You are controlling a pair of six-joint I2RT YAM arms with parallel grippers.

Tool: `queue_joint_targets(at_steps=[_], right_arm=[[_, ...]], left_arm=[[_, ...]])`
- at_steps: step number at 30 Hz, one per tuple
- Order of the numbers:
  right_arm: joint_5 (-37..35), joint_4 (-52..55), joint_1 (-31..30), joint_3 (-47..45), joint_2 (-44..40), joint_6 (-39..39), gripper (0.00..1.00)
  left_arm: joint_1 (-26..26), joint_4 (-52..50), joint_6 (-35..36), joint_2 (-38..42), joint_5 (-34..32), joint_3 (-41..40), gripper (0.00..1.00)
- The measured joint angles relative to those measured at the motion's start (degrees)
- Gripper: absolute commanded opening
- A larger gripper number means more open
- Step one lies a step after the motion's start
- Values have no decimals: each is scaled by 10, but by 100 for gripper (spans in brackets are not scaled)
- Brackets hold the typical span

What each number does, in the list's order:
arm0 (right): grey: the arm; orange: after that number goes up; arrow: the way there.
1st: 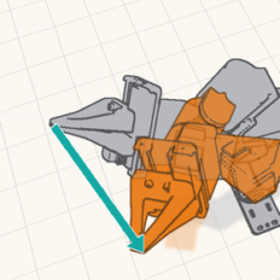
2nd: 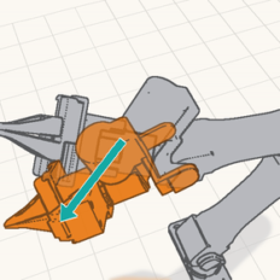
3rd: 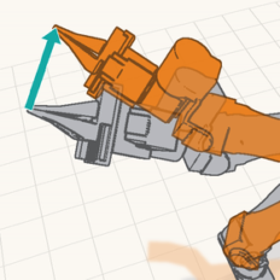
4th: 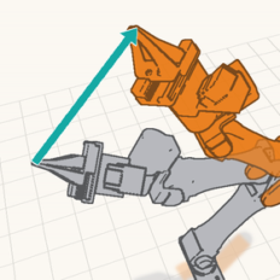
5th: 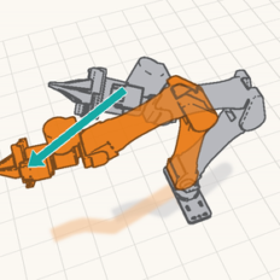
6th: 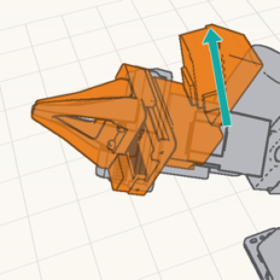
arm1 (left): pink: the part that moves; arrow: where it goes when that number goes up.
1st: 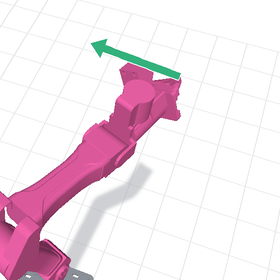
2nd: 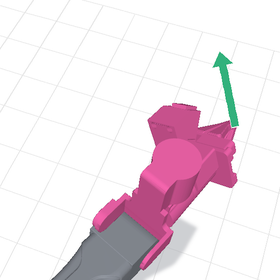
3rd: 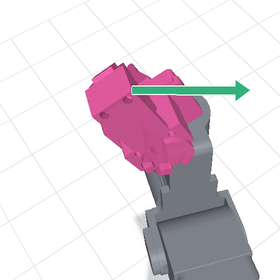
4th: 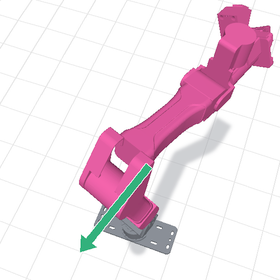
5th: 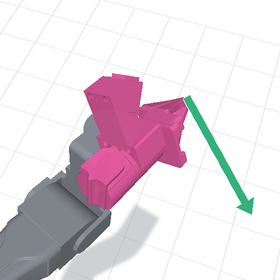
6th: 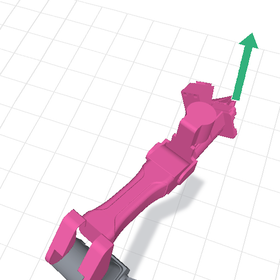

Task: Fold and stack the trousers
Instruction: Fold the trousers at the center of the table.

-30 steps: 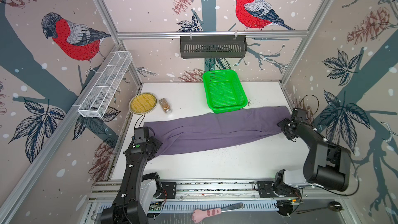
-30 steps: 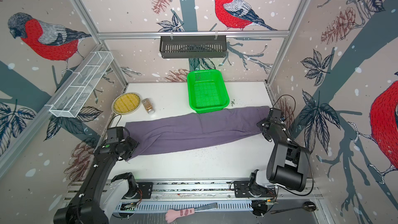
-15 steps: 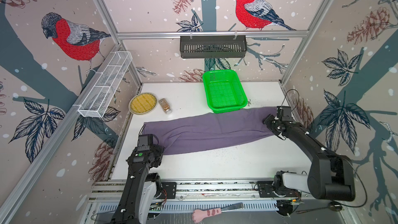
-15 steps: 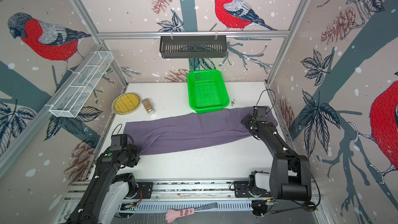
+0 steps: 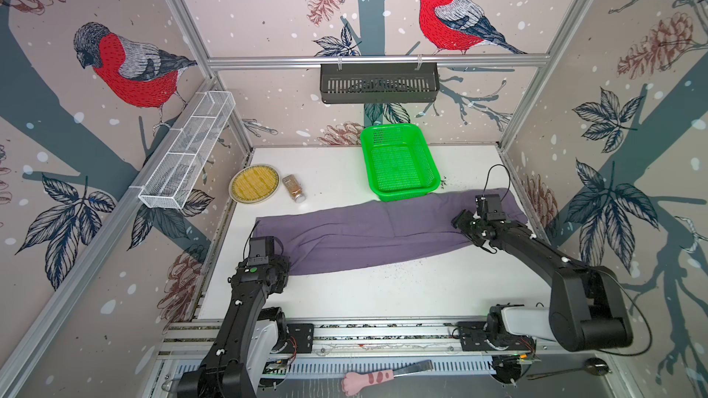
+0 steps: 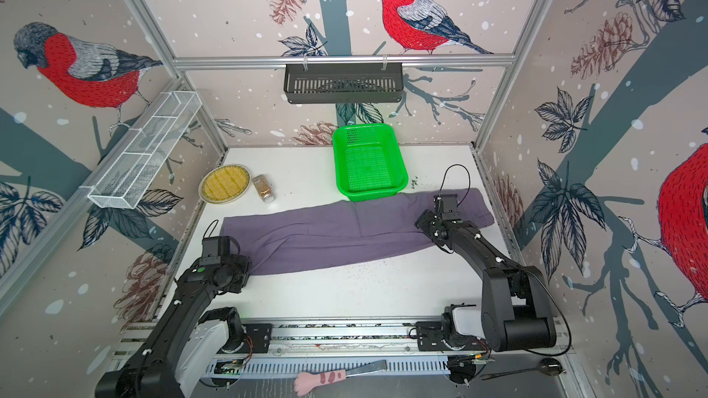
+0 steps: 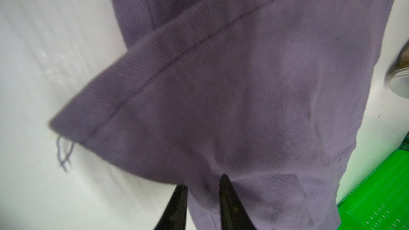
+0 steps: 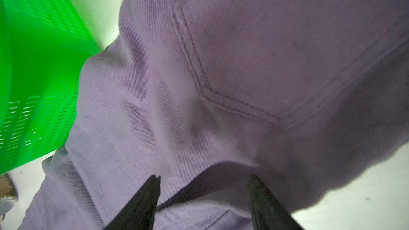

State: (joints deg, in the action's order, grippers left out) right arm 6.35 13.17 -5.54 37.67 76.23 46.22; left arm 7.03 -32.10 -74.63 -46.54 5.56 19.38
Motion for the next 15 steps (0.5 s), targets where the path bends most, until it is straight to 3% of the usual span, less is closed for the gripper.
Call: queue_joint_targets(at_steps=[8,15], right_arm=[[-5,-10,2,-4,23,-1,66],[-9,-32,8,-17,51,-1,65]], left_arm=[[0,13,14,-11,-17,9,0],[1,-9,42,2,-48,54,0]])
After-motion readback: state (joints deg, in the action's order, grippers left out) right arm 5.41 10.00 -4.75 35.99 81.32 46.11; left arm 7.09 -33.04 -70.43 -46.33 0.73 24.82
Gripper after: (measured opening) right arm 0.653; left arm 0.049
